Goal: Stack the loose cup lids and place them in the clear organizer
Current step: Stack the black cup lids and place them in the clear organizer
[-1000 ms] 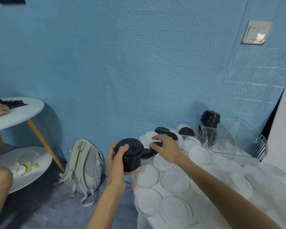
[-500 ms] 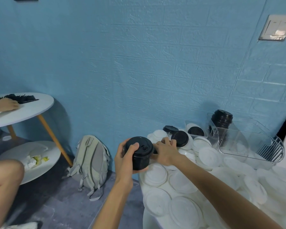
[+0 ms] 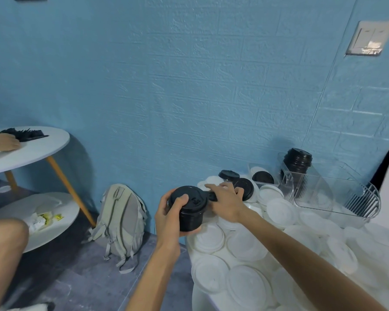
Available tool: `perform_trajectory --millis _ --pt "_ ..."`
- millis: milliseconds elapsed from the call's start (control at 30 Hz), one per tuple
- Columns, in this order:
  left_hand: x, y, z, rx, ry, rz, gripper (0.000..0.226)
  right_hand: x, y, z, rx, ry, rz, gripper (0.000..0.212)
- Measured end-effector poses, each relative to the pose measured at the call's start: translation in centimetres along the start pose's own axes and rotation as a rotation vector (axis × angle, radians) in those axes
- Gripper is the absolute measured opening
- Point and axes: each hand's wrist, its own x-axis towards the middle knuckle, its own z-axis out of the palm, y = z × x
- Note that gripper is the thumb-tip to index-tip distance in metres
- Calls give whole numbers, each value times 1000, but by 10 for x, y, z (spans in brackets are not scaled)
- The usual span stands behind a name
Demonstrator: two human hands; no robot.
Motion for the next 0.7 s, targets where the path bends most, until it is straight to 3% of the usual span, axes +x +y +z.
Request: perform_trajectory --millis 133,200,367,600,700 --pt "-2 2 4 -6 5 -9 23 -4 -6 -21 591 140 88 71" --pt "-4 2 9 -15 3 -22 23 -19 -17 -33 810 133 52 58" --pt "-12 4 22 -7 -38 2 42 -52 -40 -33 936 17 -86 28" --pt "-23 1 31 63 -64 32 60 -67 -36 -32 923 21 -160 54" --pt "-24 2 33 78 -69 41 54 -70 -35 -35 972 2 -132 74"
